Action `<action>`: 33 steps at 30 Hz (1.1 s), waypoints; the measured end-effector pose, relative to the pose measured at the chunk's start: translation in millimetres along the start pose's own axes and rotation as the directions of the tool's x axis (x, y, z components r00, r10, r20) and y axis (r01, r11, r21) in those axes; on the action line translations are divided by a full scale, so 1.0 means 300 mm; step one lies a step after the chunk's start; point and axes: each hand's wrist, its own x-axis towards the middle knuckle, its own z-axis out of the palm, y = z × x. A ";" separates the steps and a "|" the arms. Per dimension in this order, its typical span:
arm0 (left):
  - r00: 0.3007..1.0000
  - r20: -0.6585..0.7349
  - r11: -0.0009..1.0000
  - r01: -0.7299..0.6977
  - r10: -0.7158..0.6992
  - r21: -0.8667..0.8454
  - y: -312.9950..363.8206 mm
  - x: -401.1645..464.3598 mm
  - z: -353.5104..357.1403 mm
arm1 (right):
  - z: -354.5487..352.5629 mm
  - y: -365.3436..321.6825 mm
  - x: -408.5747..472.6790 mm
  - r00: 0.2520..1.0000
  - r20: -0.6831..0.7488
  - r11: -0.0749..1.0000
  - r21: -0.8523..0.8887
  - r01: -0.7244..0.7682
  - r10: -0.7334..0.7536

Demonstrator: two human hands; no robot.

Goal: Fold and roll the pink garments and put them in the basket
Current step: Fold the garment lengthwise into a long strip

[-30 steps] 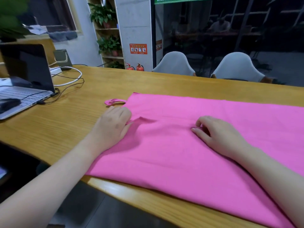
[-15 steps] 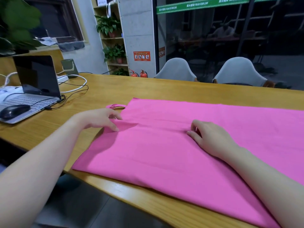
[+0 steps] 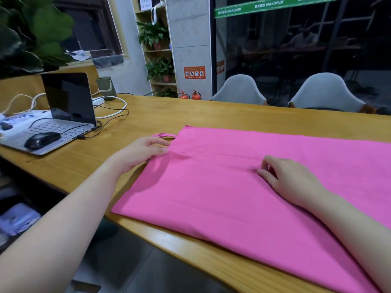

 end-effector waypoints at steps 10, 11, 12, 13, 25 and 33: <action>0.984 -0.135 0.889 0.046 -0.120 -0.456 -0.031 0.026 0.075 | 0.010 0.013 0.002 0.999 -0.025 0.999 0.028 0.022 -0.021; 0.976 -0.172 0.894 0.047 -0.137 -0.446 -0.026 0.034 0.077 | 0.011 0.014 0.003 0.999 -0.026 0.999 0.033 0.021 -0.020; 0.964 -0.217 0.899 0.044 -0.152 -0.436 -0.024 0.044 0.080 | 0.012 0.015 0.003 0.999 -0.027 0.999 0.038 0.020 -0.019; 0.952 -0.262 0.907 0.035 -0.158 -0.420 -0.022 0.053 0.082 | 0.013 0.017 0.004 0.999 -0.028 0.999 0.041 0.020 -0.019; 0.886 -0.458 0.929 -0.224 0.070 -0.293 -0.080 0.066 0.106 | 0.019 0.024 -0.001 0.998 -0.056 0.999 0.044 0.022 -0.020; 0.970 -0.199 0.986 -0.157 0.143 -0.055 -0.097 0.070 0.077 | 0.002 0.018 -0.008 0.995 -0.080 0.993 -0.099 -0.061 0.053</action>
